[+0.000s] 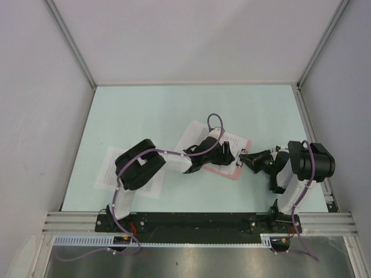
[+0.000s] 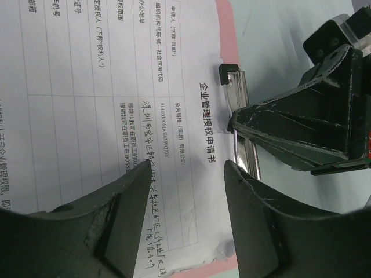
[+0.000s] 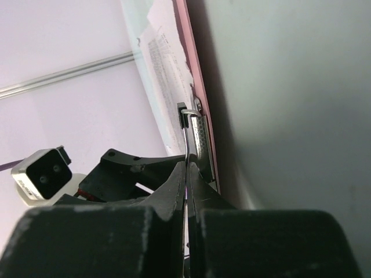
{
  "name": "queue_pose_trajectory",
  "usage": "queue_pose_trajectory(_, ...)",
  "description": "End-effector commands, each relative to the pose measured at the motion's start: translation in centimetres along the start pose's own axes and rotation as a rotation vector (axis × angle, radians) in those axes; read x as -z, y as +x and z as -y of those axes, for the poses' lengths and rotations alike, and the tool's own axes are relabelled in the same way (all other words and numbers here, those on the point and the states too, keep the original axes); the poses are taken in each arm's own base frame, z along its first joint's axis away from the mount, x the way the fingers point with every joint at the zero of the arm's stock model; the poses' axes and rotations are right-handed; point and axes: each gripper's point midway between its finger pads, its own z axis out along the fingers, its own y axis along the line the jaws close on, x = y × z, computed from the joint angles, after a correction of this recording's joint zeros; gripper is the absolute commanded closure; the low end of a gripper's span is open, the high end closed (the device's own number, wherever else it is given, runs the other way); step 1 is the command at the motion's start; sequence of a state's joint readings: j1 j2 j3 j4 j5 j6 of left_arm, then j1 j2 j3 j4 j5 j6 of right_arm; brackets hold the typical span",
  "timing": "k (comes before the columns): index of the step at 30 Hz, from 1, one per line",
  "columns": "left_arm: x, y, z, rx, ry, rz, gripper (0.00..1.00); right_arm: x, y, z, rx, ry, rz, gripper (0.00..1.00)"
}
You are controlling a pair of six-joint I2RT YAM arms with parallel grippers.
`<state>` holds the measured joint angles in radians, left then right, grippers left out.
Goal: Put the files into the folder
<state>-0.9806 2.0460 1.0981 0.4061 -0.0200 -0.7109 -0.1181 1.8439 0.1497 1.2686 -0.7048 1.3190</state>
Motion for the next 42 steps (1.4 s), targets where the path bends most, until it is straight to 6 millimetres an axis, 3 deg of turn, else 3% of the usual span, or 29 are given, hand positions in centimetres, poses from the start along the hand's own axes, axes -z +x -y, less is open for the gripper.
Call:
queue_pose_trajectory(1, 2.9, 14.6, -6.5, 0.018, -0.197, -0.454, 0.39, 0.7, 1.3, -8.0, 0.185, -0.303, -0.049, 1.0)
queue_pose_trajectory(12, 3.2, 14.6, -5.7, 0.022, -0.161, -0.444, 0.39, -1.2, 2.0, -4.9, 0.215, -0.223, -0.058, 1.0)
queue_pose_trajectory(20, 3.3, 14.1, -5.3, 0.006, -0.15, -0.439, 0.39, -1.1, 2.5, -3.4, 0.243, -0.186, -0.075, 1.0)
queue_pose_trajectory(25, 4.1, 11.6, -3.7, -0.031, -0.132, -0.398, 0.38, -1.1, 2.8, -1.6, 0.242, -0.137, -0.096, 0.99)
queue_pose_trajectory(26, 4.3, 11.0, -3.5, -0.044, -0.135, -0.388, 0.38, -1.1, 2.9, -1.3, 0.256, -0.127, -0.099, 0.92)
queue_pose_trajectory(30, 4.5, 9.3, -2.0, -0.059, -0.107, -0.366, 0.37, -1.2, 3.0, 0.8, 0.265, -0.022, -0.109, 0.84)
queue_pose_trajectory(31, 4.4, 9.4, -2.0, -0.057, -0.103, -0.367, 0.37, -1.1, 2.9, 0.1, 0.297, -0.028, -0.102, 0.8)
queue_pose_trajectory(32, 4.3, 9.5, -1.9, -0.05, -0.099, -0.37, 0.37, -1.1, 3.0, 1.5, 0.268, 0.048, -0.107, 0.75)
queue_pose_trajectory(35, 4.1, 9.9, -2.1, -0.044, -0.096, -0.38, 0.37, -0.8, 2.0, 1.8, 0.343, 0.162, -0.091, 0.66)
queue_pose_trajectory(36, 4.0, 9.6, -1.9, -0.046, -0.093, -0.373, 0.37, -0.9, 2.5, 1.6, 0.422, 0.179, -0.115, 0.62)
queue_pose_trajectory(41, 4.1, 7.3, -0.3, -0.067, -0.065, -0.339, 0.36, -0.1, 1.3, -0.6, 0.558, 0.319, -0.079, 0.46)
queue_pose_trajectory(42, 4.3, 6.0, 0.8, -0.07, -0.045, -0.314, 0.35, 0.1, 1.2, -1.2, 0.578, 0.324, -0.072, 0.44)
